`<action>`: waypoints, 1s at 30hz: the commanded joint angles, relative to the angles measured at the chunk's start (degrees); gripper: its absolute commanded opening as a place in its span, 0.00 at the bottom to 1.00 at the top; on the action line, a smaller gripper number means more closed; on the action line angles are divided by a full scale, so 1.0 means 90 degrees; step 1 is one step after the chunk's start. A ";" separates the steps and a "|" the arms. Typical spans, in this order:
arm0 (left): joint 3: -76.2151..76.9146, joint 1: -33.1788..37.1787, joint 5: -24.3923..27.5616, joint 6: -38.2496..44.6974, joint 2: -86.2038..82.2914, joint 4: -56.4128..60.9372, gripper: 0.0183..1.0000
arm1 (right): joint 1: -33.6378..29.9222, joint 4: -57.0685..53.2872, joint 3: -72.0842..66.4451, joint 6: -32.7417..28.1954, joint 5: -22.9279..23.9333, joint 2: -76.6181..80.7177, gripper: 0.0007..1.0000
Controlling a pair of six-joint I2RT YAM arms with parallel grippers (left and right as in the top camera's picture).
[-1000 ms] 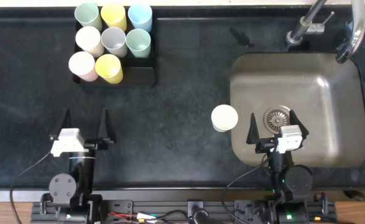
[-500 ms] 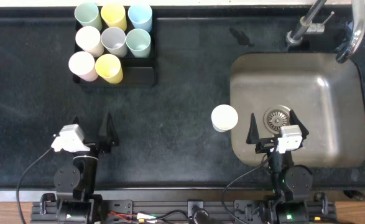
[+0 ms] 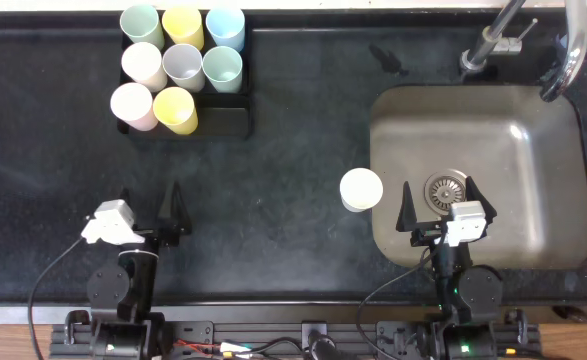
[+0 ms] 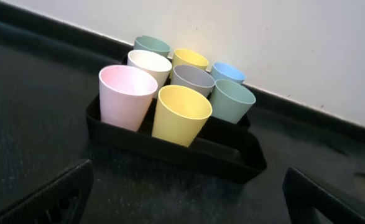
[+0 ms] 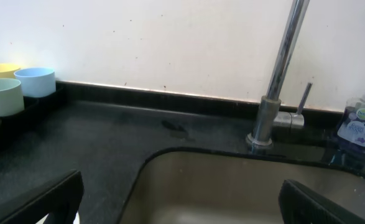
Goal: Store Cups
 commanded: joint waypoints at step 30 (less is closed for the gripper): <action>-0.0007 -0.0024 0.0107 0.1246 -0.0075 -0.0019 1.00 | -0.0024 0.0034 -0.0090 0.0019 0.0044 -0.0070 0.99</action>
